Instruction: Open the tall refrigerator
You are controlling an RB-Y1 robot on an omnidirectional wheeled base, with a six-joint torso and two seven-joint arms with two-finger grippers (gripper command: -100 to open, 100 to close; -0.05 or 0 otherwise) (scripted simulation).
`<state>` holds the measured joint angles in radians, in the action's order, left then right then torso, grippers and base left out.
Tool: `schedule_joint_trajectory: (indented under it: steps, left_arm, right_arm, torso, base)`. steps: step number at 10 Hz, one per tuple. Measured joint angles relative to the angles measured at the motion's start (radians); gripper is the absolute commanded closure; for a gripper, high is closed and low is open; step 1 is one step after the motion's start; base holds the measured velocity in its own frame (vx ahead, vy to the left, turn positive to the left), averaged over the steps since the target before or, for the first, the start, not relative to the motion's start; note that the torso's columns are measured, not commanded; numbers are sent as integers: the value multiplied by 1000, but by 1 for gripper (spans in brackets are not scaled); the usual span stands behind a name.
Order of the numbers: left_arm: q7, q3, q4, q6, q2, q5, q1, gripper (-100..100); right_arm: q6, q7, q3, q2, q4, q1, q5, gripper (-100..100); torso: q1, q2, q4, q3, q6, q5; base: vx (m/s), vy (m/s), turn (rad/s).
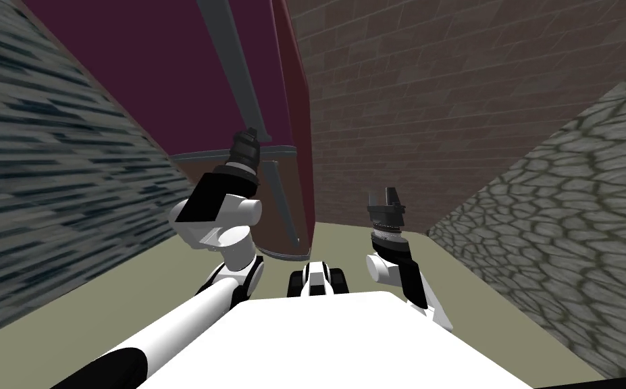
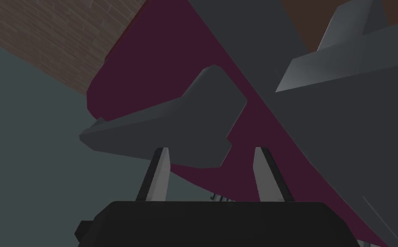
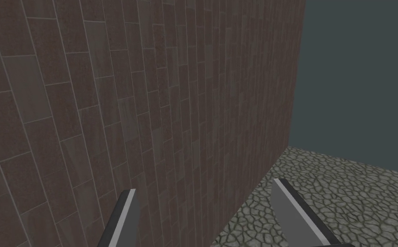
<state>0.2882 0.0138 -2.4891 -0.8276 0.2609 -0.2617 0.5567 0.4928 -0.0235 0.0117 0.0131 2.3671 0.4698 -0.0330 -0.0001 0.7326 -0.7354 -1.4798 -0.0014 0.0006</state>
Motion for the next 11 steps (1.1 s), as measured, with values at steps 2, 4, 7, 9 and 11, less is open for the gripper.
schedule_joint_trajectory:
  steps: [2,4,7,9,11]
  left_arm:
    - [-9,-31,15,28,-14,9,1,100]
    - [-21,-60,34,71,-27,19,-19,100]
    - [-41,-92,72,136,-34,47,-25,100]
    - [-46,-113,82,154,-47,48,-24,-100]
    - [-31,-117,106,130,-28,69,20,-100]
  right_arm:
    - [0,0,0,0,0,0,0,0]
    - [0,0,0,0,0,0,0,0]
    - [0,0,0,0,0,0,0,0]
    - [0,0,0,0,0,0,0,0]
    - [0,0,0,0,0,-1,0,0]
  torso:
    - [1,-1,0,-1,2,-1]
    - [1,5,-2,3,2,0]
    - [0,6,-3,5,1,-1]
    - [1,5,-3,4,2,-1]
    - [3,4,1,3,1,1]
  base:
    - [3,-44,263]
    - [11,-32,254]
    - [-1,-35,269]
    - [-11,-7,4]
    - [-36,9,-39]
